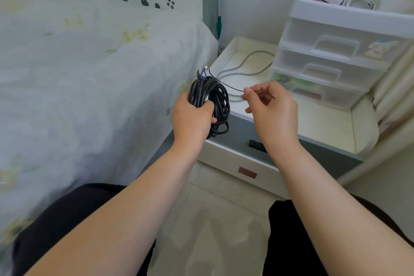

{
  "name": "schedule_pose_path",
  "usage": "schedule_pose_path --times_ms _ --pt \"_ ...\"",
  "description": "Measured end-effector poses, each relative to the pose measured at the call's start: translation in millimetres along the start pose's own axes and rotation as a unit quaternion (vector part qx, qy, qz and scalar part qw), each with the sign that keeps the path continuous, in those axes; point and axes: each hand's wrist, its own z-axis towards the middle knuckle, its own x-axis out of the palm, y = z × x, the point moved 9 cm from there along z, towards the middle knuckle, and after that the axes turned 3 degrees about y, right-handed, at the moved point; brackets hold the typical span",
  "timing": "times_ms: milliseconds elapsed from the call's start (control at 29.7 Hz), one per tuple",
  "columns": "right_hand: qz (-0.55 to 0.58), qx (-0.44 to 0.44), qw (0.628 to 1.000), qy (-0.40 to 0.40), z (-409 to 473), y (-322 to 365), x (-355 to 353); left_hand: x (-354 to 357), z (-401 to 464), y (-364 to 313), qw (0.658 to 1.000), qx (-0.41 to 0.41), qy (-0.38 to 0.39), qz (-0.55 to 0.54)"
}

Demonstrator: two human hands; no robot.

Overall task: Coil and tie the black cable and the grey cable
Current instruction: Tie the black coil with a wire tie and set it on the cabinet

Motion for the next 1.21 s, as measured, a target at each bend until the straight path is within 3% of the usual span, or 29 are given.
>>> schedule_pose_path --times_ms 101,269,403,740,975,1210 --pt "0.0 -0.014 1.0 -0.006 0.3 3.8 -5.0 -8.0 3.8 -0.5 0.999 0.002 -0.029 -0.016" --pt "-0.152 -0.032 0.988 0.024 5.1 -2.6 1.4 -18.0 6.5 -11.0 0.998 0.03 -0.058 -0.017" --pt "-0.15 0.002 0.988 0.016 8.2 -12.0 5.4 -12.7 1.8 -16.7 0.997 0.062 -0.052 0.018" --pt "0.075 0.084 0.993 -0.017 4.1 -18.7 4.0 -4.6 -10.3 -19.9 0.99 0.126 -0.058 0.036" --pt "0.341 0.179 0.922 0.042 -24.0 -27.2 53.3 9.2 -17.7 -20.3 0.986 0.153 -0.041 0.054" --pt "0.386 0.197 0.896 0.099 -28.6 -31.7 72.5 15.5 -11.7 -11.1 0.992 0.116 -0.016 0.037"
